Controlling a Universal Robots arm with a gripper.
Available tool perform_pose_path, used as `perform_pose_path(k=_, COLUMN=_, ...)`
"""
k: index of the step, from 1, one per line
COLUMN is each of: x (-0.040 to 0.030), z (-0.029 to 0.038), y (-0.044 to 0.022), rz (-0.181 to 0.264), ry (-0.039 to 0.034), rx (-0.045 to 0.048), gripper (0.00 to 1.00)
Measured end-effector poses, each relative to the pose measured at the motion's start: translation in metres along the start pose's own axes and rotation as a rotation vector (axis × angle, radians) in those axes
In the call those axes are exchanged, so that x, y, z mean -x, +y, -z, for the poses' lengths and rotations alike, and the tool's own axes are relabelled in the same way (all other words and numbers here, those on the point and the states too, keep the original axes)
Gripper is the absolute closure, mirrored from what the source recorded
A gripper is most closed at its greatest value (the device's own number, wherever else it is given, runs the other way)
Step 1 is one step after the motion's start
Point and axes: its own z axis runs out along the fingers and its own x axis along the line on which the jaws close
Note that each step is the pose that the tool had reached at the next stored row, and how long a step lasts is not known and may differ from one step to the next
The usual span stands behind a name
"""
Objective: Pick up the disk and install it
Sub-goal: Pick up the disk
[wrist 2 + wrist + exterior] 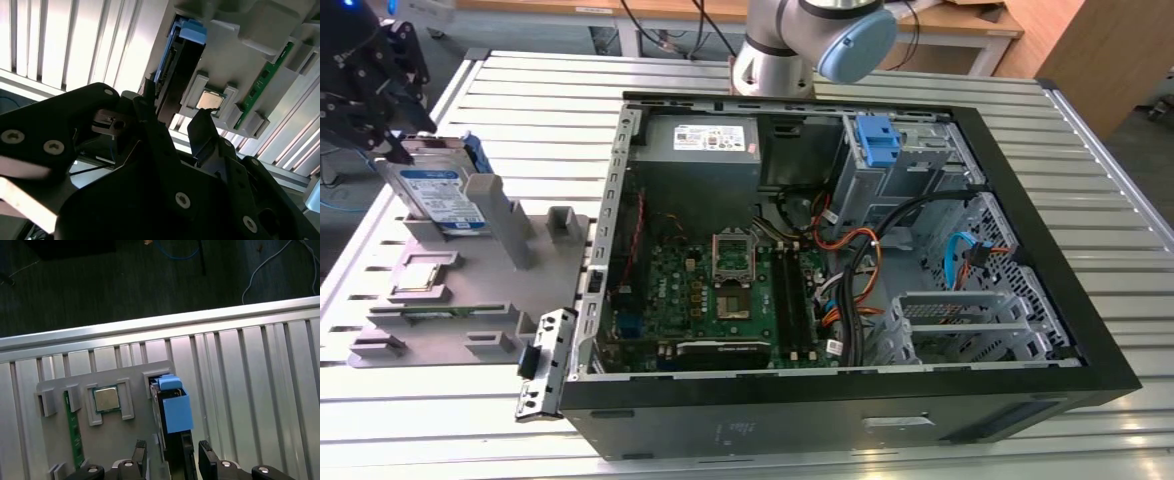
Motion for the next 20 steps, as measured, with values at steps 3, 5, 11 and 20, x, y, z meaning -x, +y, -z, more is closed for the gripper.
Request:
perform_pose_path(k=3, x=0.0000, z=-0.0010, y=0.0000, rz=0.024, ry=0.0003, rx=0.0017, gripper=0.47)
perform_pose_path(k=5, x=-0.0001, z=-0.0015, y=0.0001, rz=0.038, ry=0.0006, rx=0.0027, gripper=0.47)
perform_pose_path(k=11, x=-0.0003, z=-0.0037, y=0.0001, rz=0.066, ry=0.0018, rx=0.0046, gripper=0.47)
perform_pose_path(k=20, x=-0.0007, z=-0.0101, y=0.0001, rz=0.087, ry=0.0025, rx=0.0062, gripper=0.47)
